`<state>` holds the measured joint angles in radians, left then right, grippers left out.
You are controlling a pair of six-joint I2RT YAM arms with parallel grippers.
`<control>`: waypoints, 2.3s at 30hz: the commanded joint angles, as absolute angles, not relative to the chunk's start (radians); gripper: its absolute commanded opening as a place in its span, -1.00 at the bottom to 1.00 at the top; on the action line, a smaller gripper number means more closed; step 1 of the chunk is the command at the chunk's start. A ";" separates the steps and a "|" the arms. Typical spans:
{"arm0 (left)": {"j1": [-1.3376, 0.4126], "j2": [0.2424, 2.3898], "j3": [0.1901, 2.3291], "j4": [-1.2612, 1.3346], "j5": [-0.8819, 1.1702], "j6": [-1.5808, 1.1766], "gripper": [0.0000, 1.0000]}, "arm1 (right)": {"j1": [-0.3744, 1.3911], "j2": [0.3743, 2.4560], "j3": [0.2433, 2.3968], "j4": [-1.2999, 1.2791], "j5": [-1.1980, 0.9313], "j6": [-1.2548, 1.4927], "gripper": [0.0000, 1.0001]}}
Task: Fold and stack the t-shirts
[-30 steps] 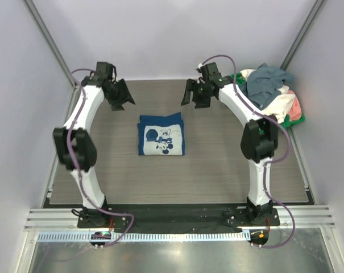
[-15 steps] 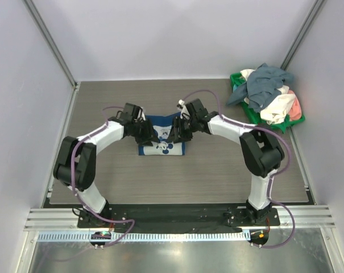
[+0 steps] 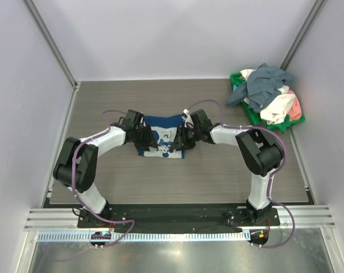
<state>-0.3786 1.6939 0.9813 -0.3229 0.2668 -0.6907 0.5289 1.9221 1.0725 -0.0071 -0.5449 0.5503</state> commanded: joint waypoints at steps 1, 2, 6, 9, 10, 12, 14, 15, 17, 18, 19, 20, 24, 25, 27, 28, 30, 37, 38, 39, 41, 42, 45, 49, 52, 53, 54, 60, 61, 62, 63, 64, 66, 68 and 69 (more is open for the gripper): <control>-0.368 1.611 1.040 -0.512 0.100 -0.608 -0.01 | 0.535 1.881 1.115 -0.158 -0.465 0.506 -0.05; -0.367 1.571 1.090 -0.537 0.075 -0.592 0.02 | 0.537 1.881 1.197 -0.217 -0.462 0.488 -0.03; -0.353 1.528 1.205 -0.655 -0.089 -0.503 0.09 | 0.558 1.861 1.400 -0.371 -0.439 0.433 0.31; -0.313 1.513 1.270 -0.689 -0.224 -0.477 0.07 | 0.557 1.798 1.477 -0.434 -0.413 0.413 0.47; -0.298 1.502 1.267 -0.678 -0.273 -0.476 0.07 | 0.558 1.778 1.480 -0.443 -0.393 0.408 0.49; -0.235 1.459 1.250 -0.652 -0.278 -0.468 0.07 | 0.558 1.708 1.450 -0.457 -0.380 0.407 0.51; -0.157 1.421 1.201 -0.595 -0.220 -0.454 0.07 | 0.558 1.648 1.377 -0.465 -0.376 0.403 0.52; -0.128 1.381 1.184 -0.578 -0.174 -0.453 0.09 | 0.558 1.579 1.344 -0.465 -0.373 0.402 0.52; -0.042 1.355 1.128 -0.546 -0.053 -0.484 0.10 | 0.558 1.510 1.240 -0.462 -0.361 0.403 0.54; -0.020 1.341 1.108 -0.534 -0.019 -0.503 0.12 | 0.558 1.471 1.206 -0.463 -0.357 0.403 0.54; -0.006 1.327 1.082 -0.491 0.018 -0.517 0.13 | 0.558 1.407 1.174 -0.460 -0.353 0.406 0.56; -0.005 1.322 1.036 -0.462 0.053 -0.526 0.18 | 0.558 1.375 1.113 -0.460 -0.344 0.407 0.57; -0.005 1.354 0.948 -0.316 0.169 -0.552 0.36 | 0.558 1.269 1.005 -0.459 -0.347 0.417 0.61; -0.005 1.385 0.939 -0.280 0.188 -0.569 0.37 | 0.557 1.243 0.991 -0.462 -0.353 0.420 0.61; -0.005 1.413 0.904 -0.205 0.215 -0.583 0.38 | 0.558 1.220 0.954 -0.459 -0.364 0.422 0.62; -0.005 1.425 0.885 -0.169 0.253 -0.606 0.39 | 0.558 1.209 0.944 -0.459 -0.362 0.422 0.62; -0.011 1.472 0.855 -0.095 0.278 -0.618 0.39 | 0.558 1.190 0.922 -0.459 -0.364 0.420 0.62; -0.086 1.580 0.842 0.029 0.308 -0.646 0.39 | 0.558 1.198 0.900 -0.457 -0.370 0.400 0.63; -0.107 1.589 0.848 0.037 0.307 -0.647 0.39 | 0.558 1.203 0.899 -0.457 -0.370 0.399 0.63; -0.115 1.609 0.853 0.057 0.307 -0.652 0.39 | 0.558 1.204 0.899 -0.457 -0.368 0.394 0.62; -0.127 1.630 0.856 0.089 0.316 -0.666 0.39 | 0.558 1.206 0.897 -0.456 -0.367 0.390 0.62; -0.132 1.652 0.859 0.107 0.313 -0.675 0.39 | 0.558 1.206 0.896 -0.456 -0.365 0.388 0.63; -0.143 1.699 0.890 0.109 0.305 -0.672 0.37 | 0.558 1.201 0.888 -0.456 -0.365 0.385 0.63; -0.149 1.807 0.939 0.112 0.301 -0.667 0.30 | 0.558 1.200 0.882 -0.456 -0.365 0.387 0.63; -0.158 1.854 0.980 0.117 0.311 -0.672 0.19 | 0.558 1.204 0.882 -0.456 -0.365 0.384 0.63; -0.164 1.883 0.989 0.118 0.317 -0.672 0.12 | 0.558 1.207 0.882 -0.456 -0.367 0.383 0.63; -0.170 1.891 1.008 0.117 0.318 -0.672 0.07 | 0.558 1.209 0.882 -0.456 -0.365 0.383 0.63; -0.204 1.940 1.064 0.078 0.327 -0.660 -0.86 | 0.558 1.213 0.882 -0.456 -0.365 0.382 0.62; -0.204 1.944 1.104 0.045 0.307 -0.651 -0.96 | 0.557 1.213 0.882 -0.457 -0.367 0.382 0.63; -0.201 1.947 1.127 0.003 0.241 -0.614 -1.00 | 0.558 1.213 0.882 -0.457 -0.368 0.382 0.63; -0.202 1.948 1.155 -0.093 0.209 -0.592 -1.00 | 0.558 1.207 0.881 -0.457 -0.370 0.382 0.62; -0.199 1.951 1.214 -0.145 0.157 -0.572 -0.99 | 0.558 1.206 0.881 -0.456 -0.371 0.383 0.63; -0.192 1.959 1.291 -0.297 0.047 -0.490 -0.99 | 0.558 1.198 0.879 -0.457 -0.377 0.383 0.62; -0.180 1.992 1.410 -0.432 -0.035 -0.434 -0.99 | 0.558 1.190 0.876 -0.457 -0.383 0.388 0.63; -0.170 2.012 1.452 -0.472 -0.076 -0.384 -0.99 | 0.560 1.189 0.876 -0.457 -0.387 0.388 0.62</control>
